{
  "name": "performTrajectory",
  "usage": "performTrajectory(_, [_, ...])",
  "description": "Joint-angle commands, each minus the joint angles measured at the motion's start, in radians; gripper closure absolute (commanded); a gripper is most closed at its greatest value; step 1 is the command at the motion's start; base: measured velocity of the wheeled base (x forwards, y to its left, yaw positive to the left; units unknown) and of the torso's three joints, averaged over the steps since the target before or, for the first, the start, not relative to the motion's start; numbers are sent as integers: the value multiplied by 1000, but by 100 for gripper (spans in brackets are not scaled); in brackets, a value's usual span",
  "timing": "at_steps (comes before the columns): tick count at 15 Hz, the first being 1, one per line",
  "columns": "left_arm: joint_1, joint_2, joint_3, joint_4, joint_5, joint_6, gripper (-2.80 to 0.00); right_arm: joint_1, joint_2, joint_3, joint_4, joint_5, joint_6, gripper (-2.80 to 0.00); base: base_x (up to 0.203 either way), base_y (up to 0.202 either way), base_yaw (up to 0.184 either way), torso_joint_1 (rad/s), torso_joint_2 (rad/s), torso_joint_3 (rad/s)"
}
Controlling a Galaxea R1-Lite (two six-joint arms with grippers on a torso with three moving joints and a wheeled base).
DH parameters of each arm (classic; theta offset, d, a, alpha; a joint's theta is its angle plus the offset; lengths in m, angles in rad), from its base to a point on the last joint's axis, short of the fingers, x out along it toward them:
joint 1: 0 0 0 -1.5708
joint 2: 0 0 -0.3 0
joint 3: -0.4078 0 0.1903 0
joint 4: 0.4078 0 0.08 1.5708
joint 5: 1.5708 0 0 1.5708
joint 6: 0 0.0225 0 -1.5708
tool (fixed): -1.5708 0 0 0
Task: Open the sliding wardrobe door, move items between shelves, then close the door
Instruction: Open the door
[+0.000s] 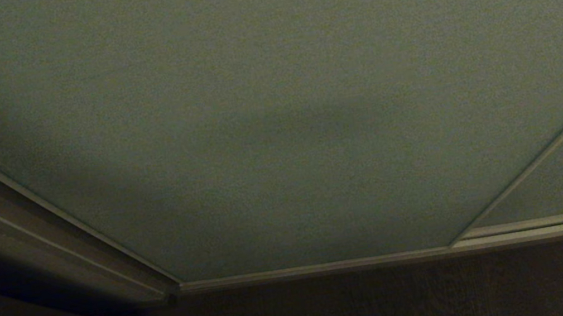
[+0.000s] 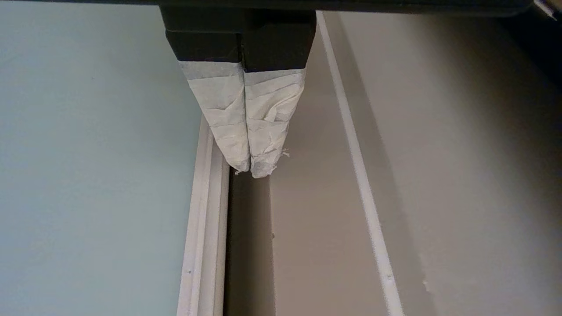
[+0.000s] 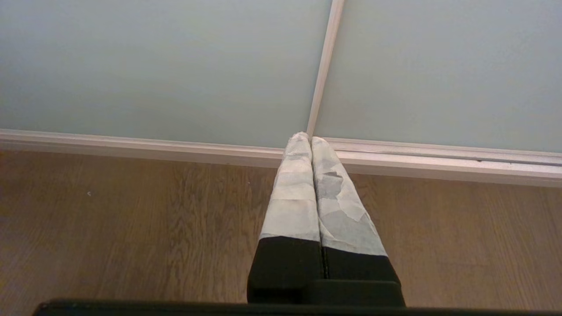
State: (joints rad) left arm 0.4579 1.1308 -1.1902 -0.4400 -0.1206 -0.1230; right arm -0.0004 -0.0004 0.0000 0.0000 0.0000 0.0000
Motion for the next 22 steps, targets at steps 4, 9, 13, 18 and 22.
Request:
performTrajectory(4, [-2, 16, -8, 20, -66, -1, 0, 0, 0, 0, 0, 0, 0, 0, 0, 0, 0, 0, 0, 0])
performTrajectory(9, [-18, 14, -11, 26, -140, 2, 0, -1, 0, 0, 0, 0, 0, 0, 0, 0, 0, 0, 0, 0])
performTrajectory(13, [-44, 0, -12, 40, -203, 22, 0, 0, 0, 0, 0, 0, 0, 0, 0, 0, 0, 0, 0, 0])
performTrajectory(18, [-86, -120, -10, 133, -271, 27, 0, -1, 0, 0, 0, 0, 0, 0, 0, 0, 0, 0, 0, 0])
performTrajectory(22, [-85, -237, -6, 243, -260, 21, 0, 0, 0, 0, 0, 0, 0, 0, 0, 0, 0, 0, 0, 0])
